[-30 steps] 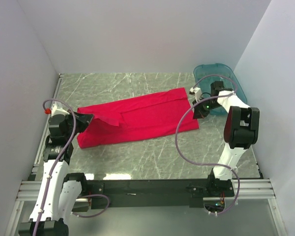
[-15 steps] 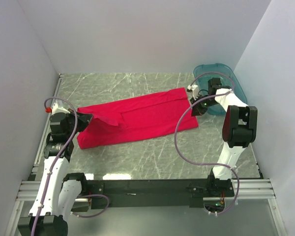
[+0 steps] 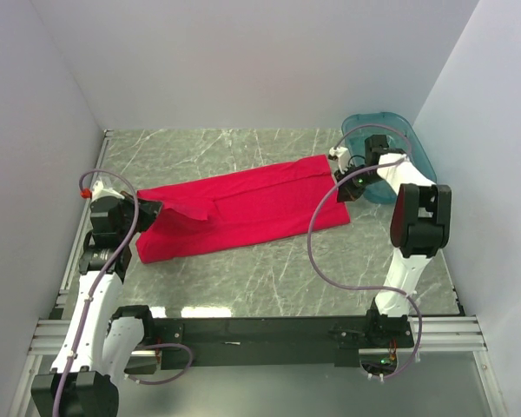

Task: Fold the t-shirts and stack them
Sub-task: Fold the tshirt

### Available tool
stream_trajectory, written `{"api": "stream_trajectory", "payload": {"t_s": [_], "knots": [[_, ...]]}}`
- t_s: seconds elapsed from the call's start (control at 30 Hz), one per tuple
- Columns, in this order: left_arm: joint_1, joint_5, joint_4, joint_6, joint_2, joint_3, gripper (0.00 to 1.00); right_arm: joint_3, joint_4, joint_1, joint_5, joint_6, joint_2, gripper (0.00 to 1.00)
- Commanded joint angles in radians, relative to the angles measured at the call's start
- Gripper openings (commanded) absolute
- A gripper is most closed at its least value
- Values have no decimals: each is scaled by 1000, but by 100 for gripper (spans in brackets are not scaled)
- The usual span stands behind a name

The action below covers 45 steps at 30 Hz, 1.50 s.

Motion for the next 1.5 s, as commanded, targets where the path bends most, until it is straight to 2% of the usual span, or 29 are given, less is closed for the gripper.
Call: {"api": "stream_trajectory", "payload": {"t_s": [0.0, 1.47], "knots": [[2, -19, 58, 28, 6, 44, 1, 56, 0, 9, 7, 9, 10, 0], [4, -76, 67, 54, 26, 32, 1, 261, -9, 78, 109, 82, 148, 0]]}}
